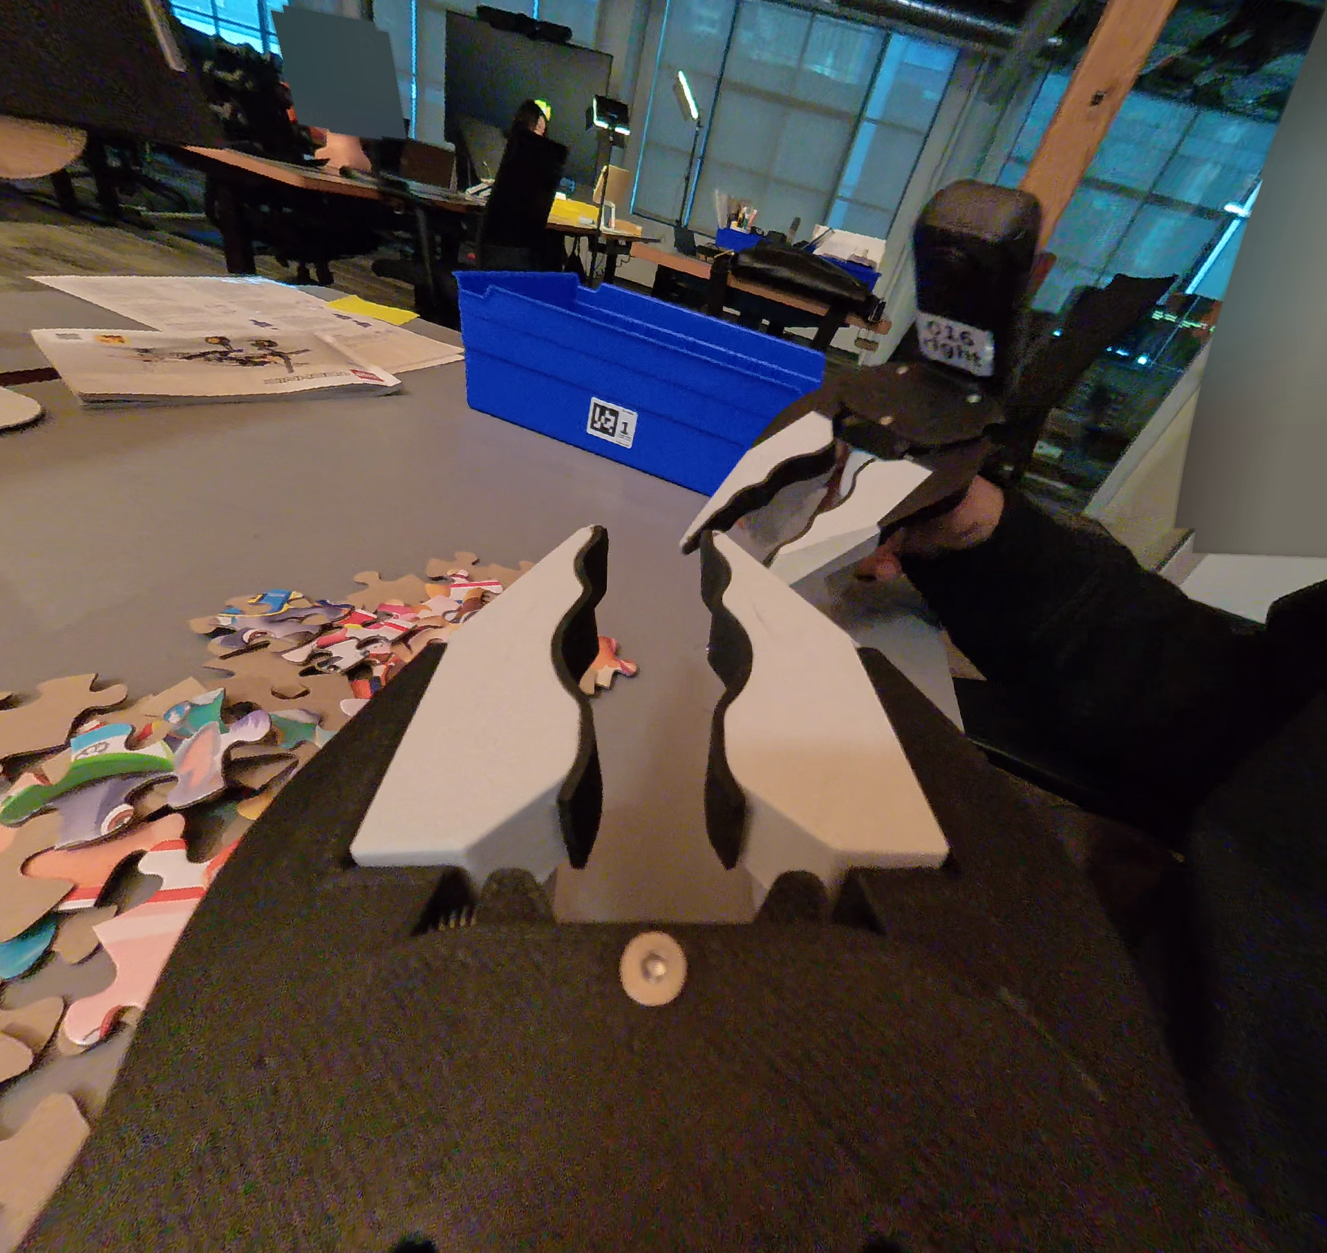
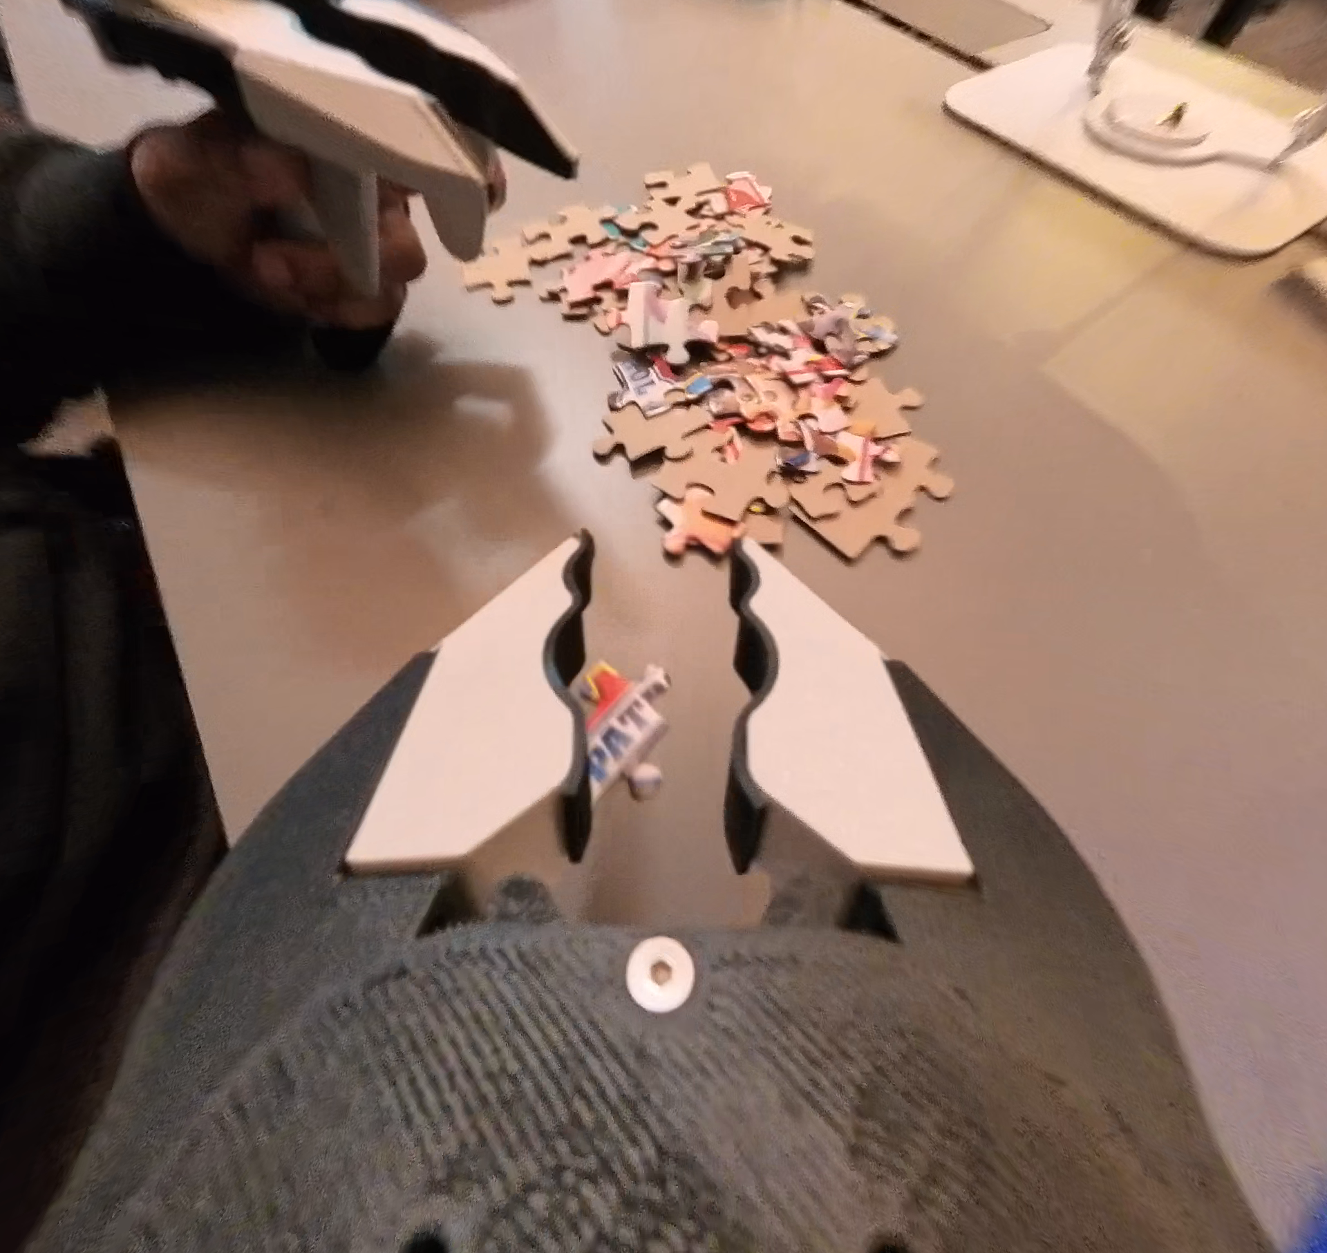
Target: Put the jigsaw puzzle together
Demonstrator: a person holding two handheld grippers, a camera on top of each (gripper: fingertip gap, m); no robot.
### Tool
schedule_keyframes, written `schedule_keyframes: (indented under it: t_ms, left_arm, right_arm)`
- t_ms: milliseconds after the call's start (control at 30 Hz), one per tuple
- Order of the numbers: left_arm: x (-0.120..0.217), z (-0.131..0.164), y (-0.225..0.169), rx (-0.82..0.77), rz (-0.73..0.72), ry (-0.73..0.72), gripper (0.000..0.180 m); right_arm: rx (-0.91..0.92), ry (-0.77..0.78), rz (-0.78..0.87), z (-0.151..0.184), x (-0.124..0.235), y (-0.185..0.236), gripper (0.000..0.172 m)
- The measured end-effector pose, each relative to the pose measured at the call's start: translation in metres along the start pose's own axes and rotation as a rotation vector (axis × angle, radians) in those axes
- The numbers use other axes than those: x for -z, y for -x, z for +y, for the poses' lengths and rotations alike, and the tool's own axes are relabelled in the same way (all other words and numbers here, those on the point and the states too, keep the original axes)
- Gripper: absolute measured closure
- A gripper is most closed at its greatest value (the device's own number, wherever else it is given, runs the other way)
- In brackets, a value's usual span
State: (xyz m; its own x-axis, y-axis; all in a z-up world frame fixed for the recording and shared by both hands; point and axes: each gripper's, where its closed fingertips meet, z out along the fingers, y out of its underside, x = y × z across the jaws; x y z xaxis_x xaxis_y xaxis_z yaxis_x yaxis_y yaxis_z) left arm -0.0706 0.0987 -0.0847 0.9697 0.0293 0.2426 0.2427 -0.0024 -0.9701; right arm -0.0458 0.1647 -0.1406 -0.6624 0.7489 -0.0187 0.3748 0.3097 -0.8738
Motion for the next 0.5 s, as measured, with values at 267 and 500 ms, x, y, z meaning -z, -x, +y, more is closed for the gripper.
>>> schedule_keyframes:
  t_ms: [267, 500]
  left_arm:
    - [0.004, -0.005, 0.007, 0.045, -0.015, -0.032, 0.160]
    - [0.009, -0.010, 0.015, 0.056, -0.049, -0.063, 0.162]
  right_arm:
    - [-0.046, 0.165, 0.024, 0.007, -0.055, -0.015, 0.100]
    - [0.017, 0.223, 0.090, 0.015, -0.071, -0.020, 0.121]
